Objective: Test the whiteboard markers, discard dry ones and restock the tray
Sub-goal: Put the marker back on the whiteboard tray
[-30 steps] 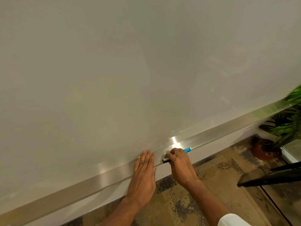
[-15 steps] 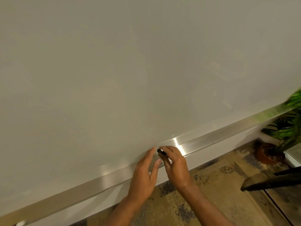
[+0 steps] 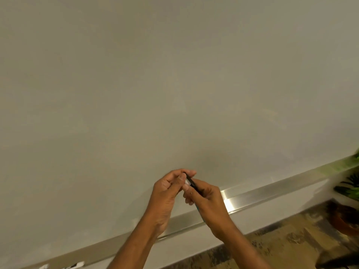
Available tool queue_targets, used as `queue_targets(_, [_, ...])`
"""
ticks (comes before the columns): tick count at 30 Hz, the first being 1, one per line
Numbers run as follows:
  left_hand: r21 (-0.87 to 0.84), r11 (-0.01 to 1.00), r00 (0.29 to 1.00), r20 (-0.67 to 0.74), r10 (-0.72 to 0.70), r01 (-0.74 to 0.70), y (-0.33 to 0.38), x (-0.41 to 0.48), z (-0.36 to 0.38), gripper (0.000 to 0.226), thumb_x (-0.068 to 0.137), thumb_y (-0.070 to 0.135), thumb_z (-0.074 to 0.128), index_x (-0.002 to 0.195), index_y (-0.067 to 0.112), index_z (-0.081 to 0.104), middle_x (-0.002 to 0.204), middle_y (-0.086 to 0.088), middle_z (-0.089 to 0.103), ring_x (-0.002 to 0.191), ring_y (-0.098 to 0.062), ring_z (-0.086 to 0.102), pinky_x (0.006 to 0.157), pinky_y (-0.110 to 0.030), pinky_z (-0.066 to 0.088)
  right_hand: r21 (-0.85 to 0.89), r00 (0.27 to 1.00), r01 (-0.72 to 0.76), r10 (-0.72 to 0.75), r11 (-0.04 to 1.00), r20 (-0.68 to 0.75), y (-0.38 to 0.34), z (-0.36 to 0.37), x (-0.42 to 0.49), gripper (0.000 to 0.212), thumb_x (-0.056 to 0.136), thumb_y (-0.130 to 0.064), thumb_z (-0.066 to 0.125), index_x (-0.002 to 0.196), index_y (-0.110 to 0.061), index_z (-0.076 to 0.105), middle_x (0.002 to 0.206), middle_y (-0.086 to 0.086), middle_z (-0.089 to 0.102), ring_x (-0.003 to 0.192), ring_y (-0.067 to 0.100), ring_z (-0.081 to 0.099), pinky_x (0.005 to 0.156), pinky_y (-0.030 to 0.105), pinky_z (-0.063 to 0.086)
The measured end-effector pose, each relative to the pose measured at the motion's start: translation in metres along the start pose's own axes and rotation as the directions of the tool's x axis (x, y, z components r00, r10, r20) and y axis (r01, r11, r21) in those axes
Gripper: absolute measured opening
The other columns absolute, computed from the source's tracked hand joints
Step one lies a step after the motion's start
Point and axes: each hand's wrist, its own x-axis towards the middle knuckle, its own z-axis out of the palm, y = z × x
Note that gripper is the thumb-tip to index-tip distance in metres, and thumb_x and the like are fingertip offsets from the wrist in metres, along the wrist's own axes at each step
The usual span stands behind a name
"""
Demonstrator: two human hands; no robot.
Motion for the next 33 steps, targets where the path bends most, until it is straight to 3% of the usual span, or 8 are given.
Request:
queue_targets(2, [-0.058,0.998,0.999,0.041,0.003,0.0,0.018,-0.011,-0.015,0.028,0.104,0.026,0.053,0.115,0.006,0.069,0.122,-0.013,0.073,0.088,-0.023,0.067,0.068,-0.041,0.055,0.105,0.995,-0.087,0.08,0.991,0.065,-0.019,0.015,-0.007,0.027,0.095,-0.032,0.058,0.096,-0.01,0.074,0.08,0.02,0.063,0.07,0.022,0.056,0.066,0.032,0.048])
queue_targets(5, [-0.087,0.996,0.995,0.098,0.02,-0.011,0.045,-0.027,-0.038,0.03,0.105,0.025,0.048,0.118,0.003,0.064,0.122,-0.02,0.071,0.073,-0.015,0.068,0.069,-0.034,0.057,0.224,0.966,-0.219,0.178,0.95,0.188,-0.041,0.041,-0.019,0.037,0.092,-0.04,0.056,0.089,-0.006,0.07,0.081,0.016,0.062,0.067,0.02,0.053,0.062,0.029,0.043])
queue_targets(8, [-0.134,0.991,0.988,0.15,0.033,-0.013,0.068,-0.043,-0.06,0.029,0.107,0.024,0.045,0.119,0.003,0.062,0.122,-0.026,0.07,0.072,-0.016,0.072,0.063,-0.023,0.058,0.338,0.948,-0.259,0.172,0.905,0.268,-0.056,0.068,-0.029,0.038,0.089,-0.043,0.063,0.094,-0.005,0.069,0.082,0.016,0.06,0.067,0.019,0.052,0.062,0.03,0.041])
queue_targets(12, [-0.173,0.985,0.986,0.156,0.052,-0.024,0.095,-0.063,-0.086,0.031,0.105,0.029,0.049,0.12,0.006,0.063,0.122,-0.031,0.067,0.066,-0.021,0.069,0.055,-0.029,0.059,0.41,0.936,-0.285,0.159,0.866,0.314,-0.079,0.102,-0.035,0.042,0.098,-0.043,0.052,0.11,-0.007,0.069,0.079,0.013,0.057,0.064,0.018,0.048,0.058,0.03,0.039])
queue_targets(17, [-0.175,0.983,0.983,0.16,0.09,-0.061,0.127,-0.089,-0.109,0.034,0.106,0.025,0.044,0.125,0.0,0.058,0.123,-0.03,0.068,0.064,-0.014,0.071,0.063,-0.026,0.06,0.365,0.934,-0.265,0.143,0.893,0.328,-0.096,0.143,-0.037,0.047,0.076,-0.051,0.058,0.08,-0.005,0.063,0.066,0.012,0.058,0.049,0.014,0.049,0.047,0.023,0.04])
queue_targets(21, [-0.197,0.977,0.983,0.147,0.112,-0.082,0.147,-0.106,-0.125,0.032,0.104,0.029,0.048,0.12,0.007,0.064,0.124,-0.026,0.069,0.092,-0.025,0.073,0.084,-0.033,0.06,0.394,0.909,-0.292,0.125,0.871,0.398,-0.105,0.168,-0.036,0.059,0.075,-0.059,0.068,0.078,-0.001,0.057,0.058,0.009,0.057,0.042,0.013,0.049,0.042,0.021,0.041])
queue_targets(25, [-0.225,0.971,0.989,0.103,0.11,-0.084,0.161,-0.121,-0.138,0.033,0.102,0.026,0.049,0.121,0.006,0.067,0.125,-0.025,0.069,0.121,-0.034,0.066,0.109,-0.042,0.049,0.315,0.92,-0.241,0.112,0.918,0.376,-0.121,0.19,-0.042,0.048,0.086,-0.048,0.046,0.068,-0.004,0.052,0.048,0.004,0.052,0.035,0.01,0.041,0.037,0.018,0.034])
queue_targets(33, [-0.281,0.948,0.988,0.0,0.153,-0.147,0.183,-0.139,-0.158,0.031,0.099,0.024,0.053,0.116,0.002,0.067,0.118,-0.028,0.071,0.12,-0.035,0.067,0.102,-0.039,0.054,0.228,0.932,-0.254,0.174,0.94,0.319,-0.139,0.227,-0.041,0.048,0.076,-0.051,0.048,0.057,-0.007,0.049,0.041,0.004,0.044,0.027,0.01,0.036,0.034,0.013,0.031])
